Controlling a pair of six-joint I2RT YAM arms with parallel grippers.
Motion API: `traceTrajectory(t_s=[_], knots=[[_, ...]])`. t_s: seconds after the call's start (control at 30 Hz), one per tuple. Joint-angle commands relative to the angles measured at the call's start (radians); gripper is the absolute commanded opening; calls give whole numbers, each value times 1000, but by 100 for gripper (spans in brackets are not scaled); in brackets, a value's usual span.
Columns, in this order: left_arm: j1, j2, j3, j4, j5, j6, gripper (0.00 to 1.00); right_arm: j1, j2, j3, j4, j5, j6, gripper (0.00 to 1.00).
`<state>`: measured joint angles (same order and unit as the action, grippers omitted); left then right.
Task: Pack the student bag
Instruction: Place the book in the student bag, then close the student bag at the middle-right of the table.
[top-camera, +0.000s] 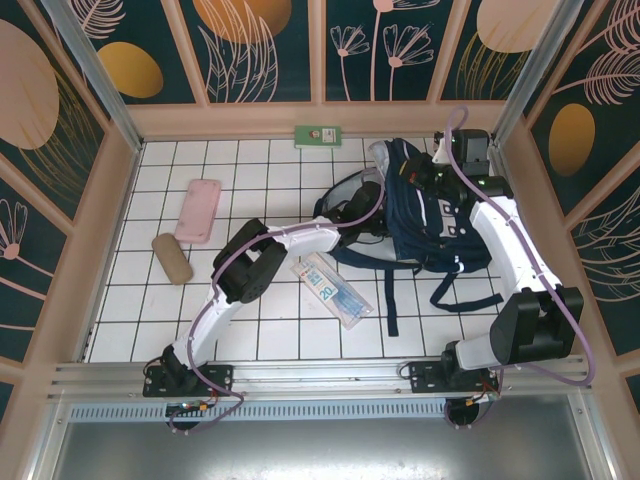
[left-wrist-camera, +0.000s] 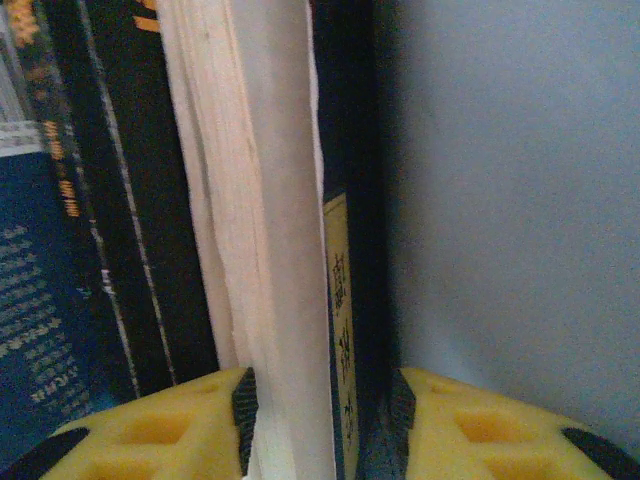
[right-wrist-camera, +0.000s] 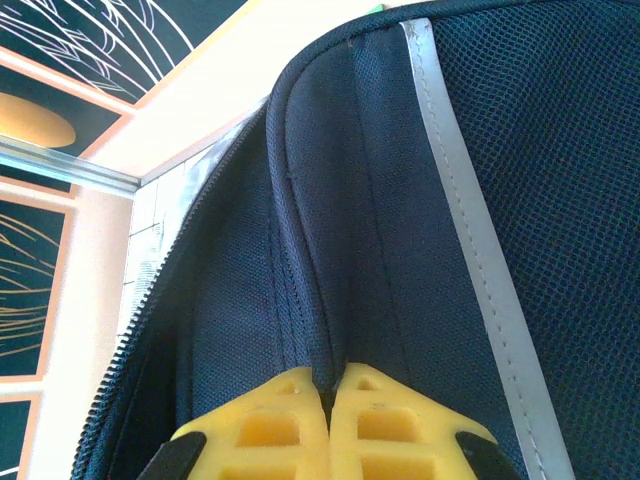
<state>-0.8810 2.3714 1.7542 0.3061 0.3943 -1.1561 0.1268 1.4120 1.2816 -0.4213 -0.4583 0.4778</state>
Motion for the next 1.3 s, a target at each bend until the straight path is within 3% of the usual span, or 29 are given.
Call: traceTrajectory(t_s=[0.0,0.07,0.17,0.37,0.53,0.8,0.87,0.93,1.13,1.27], knots=[[-7,-43,-1,47,29,20,50,-3,-19,7,83,-24,3,0],[3,-83,-43,33,22,34,62,-3,-20,3,78,-18,-3,0],[26,-172,-148,33,2,46,71,-6,-26,-16,79,0,-9,0],[78,-395,-353,-60,-70,130,77,-3,-35,-80,101,21,-21,0],[113,-611,-533,-166,-199,194,78,21,-35,-143,120,62,-35,0],[187,-865,-679,-297,-357,259,89,98,-4,-220,127,154,-87,1],[225,-908,-700,-324,-395,264,94,121,20,-217,135,179,-98,23],[271,-938,-713,-347,-397,270,94,142,51,-194,141,204,-100,39],[391,-1019,-714,-423,-407,308,97,217,168,-51,170,292,-99,46],[446,-1068,-716,-460,-418,319,98,236,278,59,191,309,-64,46]])
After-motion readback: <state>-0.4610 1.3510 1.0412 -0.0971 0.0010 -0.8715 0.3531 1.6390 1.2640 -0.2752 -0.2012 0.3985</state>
